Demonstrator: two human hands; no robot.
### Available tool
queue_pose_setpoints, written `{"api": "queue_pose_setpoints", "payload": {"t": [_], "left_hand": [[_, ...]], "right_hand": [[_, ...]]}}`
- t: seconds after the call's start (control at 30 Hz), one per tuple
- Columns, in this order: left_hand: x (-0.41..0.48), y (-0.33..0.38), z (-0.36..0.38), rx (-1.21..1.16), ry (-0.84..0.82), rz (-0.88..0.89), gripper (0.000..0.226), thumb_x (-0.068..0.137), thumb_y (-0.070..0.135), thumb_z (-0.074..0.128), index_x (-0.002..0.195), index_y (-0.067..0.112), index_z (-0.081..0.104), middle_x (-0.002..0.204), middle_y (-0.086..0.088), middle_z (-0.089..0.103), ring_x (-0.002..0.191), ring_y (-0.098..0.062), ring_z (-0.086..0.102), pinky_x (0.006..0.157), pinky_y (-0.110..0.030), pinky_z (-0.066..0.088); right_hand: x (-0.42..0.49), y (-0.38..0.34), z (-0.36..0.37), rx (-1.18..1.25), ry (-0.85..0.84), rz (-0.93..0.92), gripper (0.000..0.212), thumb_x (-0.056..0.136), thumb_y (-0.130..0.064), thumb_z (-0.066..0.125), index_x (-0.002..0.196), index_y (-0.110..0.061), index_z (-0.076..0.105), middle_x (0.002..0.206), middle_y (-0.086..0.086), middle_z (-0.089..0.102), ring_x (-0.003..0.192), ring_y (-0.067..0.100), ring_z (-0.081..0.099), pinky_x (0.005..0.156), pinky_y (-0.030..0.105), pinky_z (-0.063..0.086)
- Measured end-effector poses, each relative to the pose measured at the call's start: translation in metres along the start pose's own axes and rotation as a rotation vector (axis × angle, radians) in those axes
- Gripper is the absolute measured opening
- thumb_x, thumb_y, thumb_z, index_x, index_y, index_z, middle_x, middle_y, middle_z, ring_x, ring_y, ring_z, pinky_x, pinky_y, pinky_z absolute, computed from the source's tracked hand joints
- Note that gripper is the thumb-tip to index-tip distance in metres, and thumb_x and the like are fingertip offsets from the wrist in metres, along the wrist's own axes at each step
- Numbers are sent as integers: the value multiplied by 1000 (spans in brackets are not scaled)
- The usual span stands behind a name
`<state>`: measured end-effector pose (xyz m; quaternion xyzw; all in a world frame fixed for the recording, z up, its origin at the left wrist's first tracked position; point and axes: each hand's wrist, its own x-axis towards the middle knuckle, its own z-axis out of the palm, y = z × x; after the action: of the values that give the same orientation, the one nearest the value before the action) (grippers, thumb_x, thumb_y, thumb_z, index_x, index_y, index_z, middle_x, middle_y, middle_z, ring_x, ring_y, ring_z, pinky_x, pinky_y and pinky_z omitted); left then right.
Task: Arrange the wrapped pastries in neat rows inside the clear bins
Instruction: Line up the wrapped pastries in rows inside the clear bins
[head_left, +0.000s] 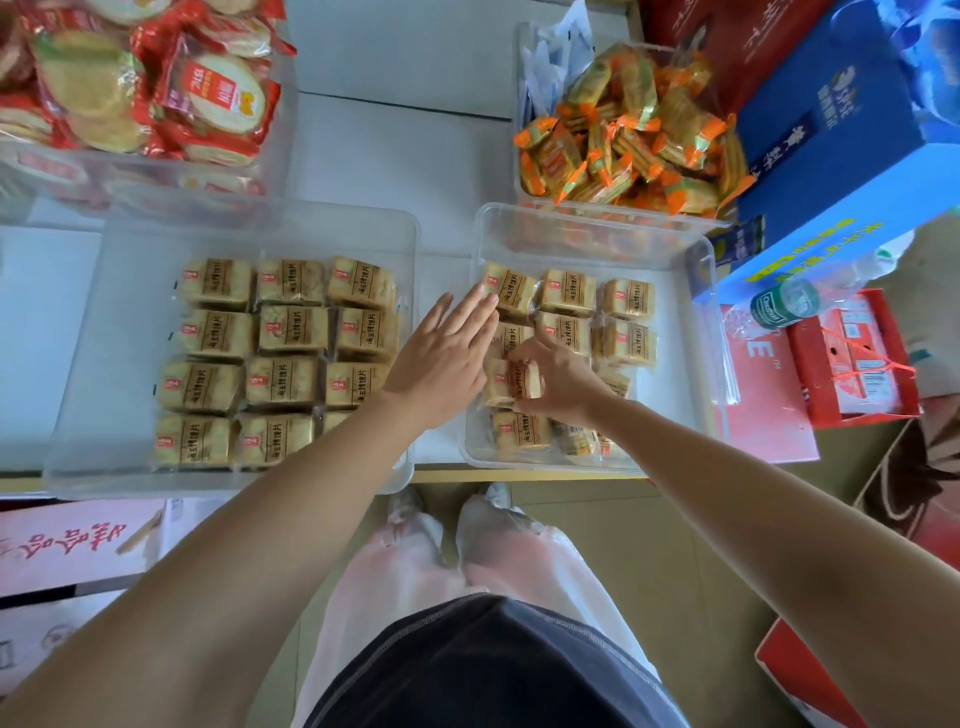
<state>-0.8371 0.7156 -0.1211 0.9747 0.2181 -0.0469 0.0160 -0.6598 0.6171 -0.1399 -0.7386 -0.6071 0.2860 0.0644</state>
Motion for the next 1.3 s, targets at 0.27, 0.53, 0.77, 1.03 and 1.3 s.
{"api": "queue_pose_setpoints", "payload": {"t": [0.27,0.53,0.77,1.03,1.3], "left_hand": [[0,-2,0,-14,23,6,70,92,33,1,151,6,25,161,-8,15,150,-25,2,121,-48,9],[0,-2,-4,-10,-3,6,72,90,34,-3,151,7,24,161,-8,15,150,-25,1,120,-49,9],[1,-3,-1,-14,25,-3,69,92,35,4,148,8,34,159,-9,24,150,-26,9,120,-50,14],[8,1,-7,-35,-11,-10,56,100,37,22,146,9,39,160,-11,20,150,-27,0,121,-49,3],[15,5,-4,-26,-45,6,60,100,41,15,144,12,42,160,-9,19,150,-26,-6,120,-50,-5]], "right_hand": [[-2,10,7,-239,90,27,56,69,-35,78,116,-24,49,119,-2,44,107,13,44,88,30,47],[8,2,19,-238,125,23,61,68,-32,79,120,-18,50,116,2,48,108,19,45,78,34,54],[4,15,10,-161,90,-61,49,70,-36,75,110,-18,52,113,-2,49,105,14,45,89,32,46],[-21,44,-11,-100,88,201,32,84,-24,65,114,-19,55,117,2,57,95,12,53,75,23,48],[-15,44,-9,-69,18,315,47,73,-28,77,115,-18,58,112,-1,54,92,12,53,77,23,49]]}}
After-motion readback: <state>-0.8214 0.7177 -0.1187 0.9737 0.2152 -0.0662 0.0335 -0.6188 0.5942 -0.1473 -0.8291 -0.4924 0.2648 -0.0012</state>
